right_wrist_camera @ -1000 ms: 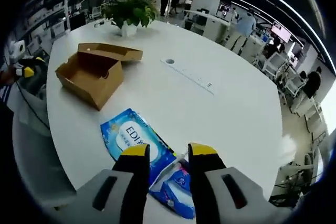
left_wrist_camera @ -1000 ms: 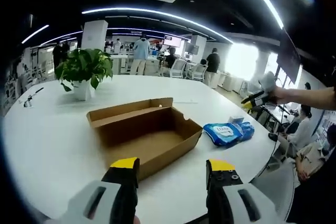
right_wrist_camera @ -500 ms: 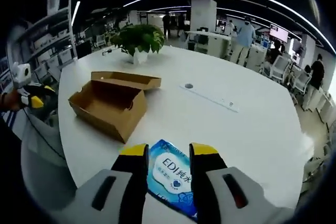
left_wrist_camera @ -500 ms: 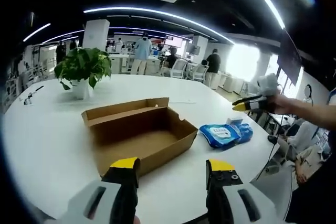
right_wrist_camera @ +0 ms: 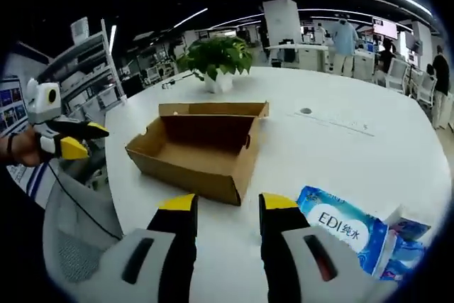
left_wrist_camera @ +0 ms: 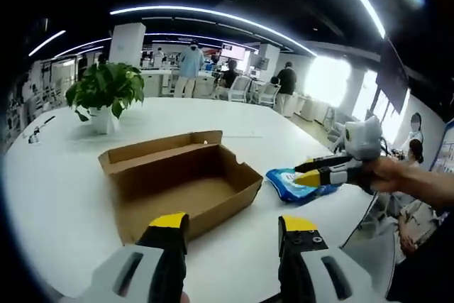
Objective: Operate the shoe box by opening the lid, removing the specified soft item, and placing it in the target area until the item is outside and the box remains undamaged.
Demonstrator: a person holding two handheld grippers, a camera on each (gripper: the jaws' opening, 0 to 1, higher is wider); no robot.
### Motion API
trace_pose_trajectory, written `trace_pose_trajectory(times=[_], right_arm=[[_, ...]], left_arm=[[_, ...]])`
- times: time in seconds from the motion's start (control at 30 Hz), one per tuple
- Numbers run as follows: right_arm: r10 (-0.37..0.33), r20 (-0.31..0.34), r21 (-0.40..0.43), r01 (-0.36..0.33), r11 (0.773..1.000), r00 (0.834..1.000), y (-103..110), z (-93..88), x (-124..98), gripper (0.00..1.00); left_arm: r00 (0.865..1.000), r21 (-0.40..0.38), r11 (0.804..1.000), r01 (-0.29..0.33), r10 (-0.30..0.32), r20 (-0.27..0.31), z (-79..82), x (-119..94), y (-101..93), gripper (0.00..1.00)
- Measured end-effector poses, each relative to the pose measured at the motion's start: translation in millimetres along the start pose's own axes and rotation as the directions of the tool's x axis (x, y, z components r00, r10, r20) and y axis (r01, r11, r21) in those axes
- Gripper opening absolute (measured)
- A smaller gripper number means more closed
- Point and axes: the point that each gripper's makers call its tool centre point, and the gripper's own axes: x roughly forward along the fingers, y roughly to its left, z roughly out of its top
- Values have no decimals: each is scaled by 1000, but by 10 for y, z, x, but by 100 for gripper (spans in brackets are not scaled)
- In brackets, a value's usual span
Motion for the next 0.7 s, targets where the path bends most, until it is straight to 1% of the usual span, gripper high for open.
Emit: trace_pose_trajectory(times=[0.07,0.23,0.37,0.47,0.57,0.7], right_arm=[[9,7,-2,-9,1000,1000,54,5,28,32],[39,24,16,-39,999,999,197,56,111,32],[54,31,10,-54,998,998,309,77,120,33],[65,30,8,-65,998,997,378,55,119,33],[69,18,3,-70,998,997,423,9,103,34],[68,10,3,-68,998,998,374,-44,84,35]], left_arm=[[1000,3,1000,-3,3,-1,19,-8,36,52],[1000,18,1000,-18,18,-10,39,-17,193,52],[999,28,999,-25,25,-20,46,-9,308,52],[999,46,999,-25,27,-29,73,9,384,52],[999,62,998,-23,25,-44,89,63,489,52],[997,89,996,-9,16,-75,90,147,593,51]])
